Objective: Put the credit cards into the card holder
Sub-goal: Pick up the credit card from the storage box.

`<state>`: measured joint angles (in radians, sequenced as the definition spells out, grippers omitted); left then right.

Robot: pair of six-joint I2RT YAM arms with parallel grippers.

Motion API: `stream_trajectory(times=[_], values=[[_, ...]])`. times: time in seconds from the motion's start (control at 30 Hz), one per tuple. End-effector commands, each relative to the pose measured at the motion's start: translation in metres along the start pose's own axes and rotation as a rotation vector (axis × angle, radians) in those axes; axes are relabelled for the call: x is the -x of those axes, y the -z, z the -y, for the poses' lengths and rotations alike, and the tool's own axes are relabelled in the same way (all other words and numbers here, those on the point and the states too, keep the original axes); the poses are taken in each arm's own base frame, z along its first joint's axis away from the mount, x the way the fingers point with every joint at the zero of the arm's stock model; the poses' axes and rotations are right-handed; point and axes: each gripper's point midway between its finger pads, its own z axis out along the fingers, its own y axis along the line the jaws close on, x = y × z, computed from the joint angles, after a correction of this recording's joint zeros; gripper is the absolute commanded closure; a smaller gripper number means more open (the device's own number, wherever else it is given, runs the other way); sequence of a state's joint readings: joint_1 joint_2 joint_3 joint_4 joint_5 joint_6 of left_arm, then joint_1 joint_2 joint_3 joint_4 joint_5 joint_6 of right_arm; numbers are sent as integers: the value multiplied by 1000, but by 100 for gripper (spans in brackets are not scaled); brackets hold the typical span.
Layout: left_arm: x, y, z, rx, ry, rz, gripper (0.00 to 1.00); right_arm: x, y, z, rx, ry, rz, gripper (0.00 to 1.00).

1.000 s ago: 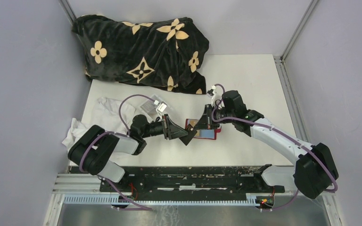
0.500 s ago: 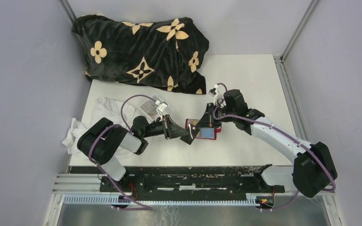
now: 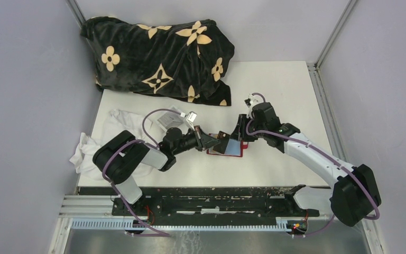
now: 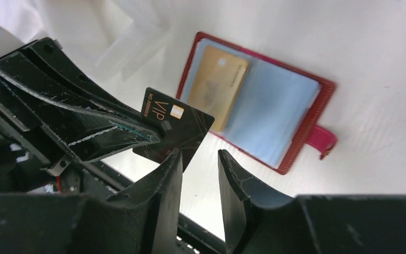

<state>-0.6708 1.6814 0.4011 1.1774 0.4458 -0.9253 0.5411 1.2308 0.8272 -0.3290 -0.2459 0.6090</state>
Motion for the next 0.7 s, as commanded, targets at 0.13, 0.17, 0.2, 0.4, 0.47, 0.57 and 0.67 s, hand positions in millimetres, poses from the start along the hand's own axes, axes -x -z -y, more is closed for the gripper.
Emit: stream_trajectory(times=[0.13, 0.17, 0.2, 0.4, 0.47, 0.57, 0.67], values=[[9, -27, -43, 199, 33, 108, 97, 9, -19, 44, -210, 0, 55, 78], [8, -28, -46, 208, 39, 111, 97, 8, -22, 47, -219, -2, 49, 82], [7, -29, -50, 221, 46, 115, 97, 6, -26, 50, -231, -6, 41, 85], [3, -34, -59, 233, 50, 115, 97, 0, -39, 65, -280, -10, 18, 95], [2, -35, -60, 235, 52, 117, 97, -2, -42, 69, -297, -11, 11, 97], [3, -39, -62, 233, 58, 116, 97, -5, -46, 75, -322, -13, -3, 99], [2, -42, -64, 234, 66, 112, 97, -8, -50, 80, -342, -17, -18, 99]])
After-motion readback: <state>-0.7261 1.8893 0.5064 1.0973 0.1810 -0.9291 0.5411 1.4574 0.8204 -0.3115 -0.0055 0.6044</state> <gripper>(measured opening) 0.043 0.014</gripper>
